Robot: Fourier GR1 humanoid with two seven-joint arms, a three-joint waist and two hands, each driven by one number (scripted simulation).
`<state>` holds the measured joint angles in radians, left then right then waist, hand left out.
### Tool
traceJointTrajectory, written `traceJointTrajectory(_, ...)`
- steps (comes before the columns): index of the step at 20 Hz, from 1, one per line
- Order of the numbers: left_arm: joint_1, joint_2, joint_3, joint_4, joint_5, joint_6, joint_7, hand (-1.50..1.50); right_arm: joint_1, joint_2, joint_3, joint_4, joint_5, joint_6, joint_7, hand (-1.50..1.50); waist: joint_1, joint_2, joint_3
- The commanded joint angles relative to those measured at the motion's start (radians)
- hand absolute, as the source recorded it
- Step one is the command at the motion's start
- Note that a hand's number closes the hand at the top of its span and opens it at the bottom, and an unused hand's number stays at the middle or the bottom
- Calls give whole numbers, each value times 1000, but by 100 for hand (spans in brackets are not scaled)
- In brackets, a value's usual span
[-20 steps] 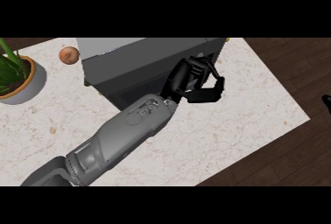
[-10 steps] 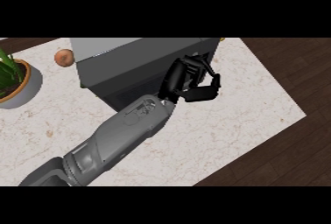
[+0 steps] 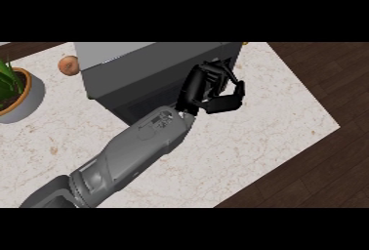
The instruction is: Pick up the milk, place it into the microwave and close the microwave
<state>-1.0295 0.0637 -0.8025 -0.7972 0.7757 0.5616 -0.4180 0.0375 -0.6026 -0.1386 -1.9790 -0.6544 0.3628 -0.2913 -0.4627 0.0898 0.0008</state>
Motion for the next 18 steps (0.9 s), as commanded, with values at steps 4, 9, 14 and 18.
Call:
traceJointTrajectory(4, -87, -60, -25, 55, -3, -6, 16, 150, -8, -14, -16, 11, -35, 8, 15, -150, -28, 12, 6)
traceJointTrajectory(9, -39, -60, 71, 86, 61, 145, 10, 150, -16, -21, -34, 15, -70, 6, 24, -150, 15, 2, 3)
traceJointTrajectory(14, -44, -63, 82, 155, 74, 162, 23, 150, -22, -40, -74, 11, -97, -3, 33, -150, 48, 5, 2)
traceJointTrajectory(18, -39, -60, 59, 187, 91, 125, 22, 150, -11, -48, -112, 12, -97, -21, 34, -150, 79, 8, 2)
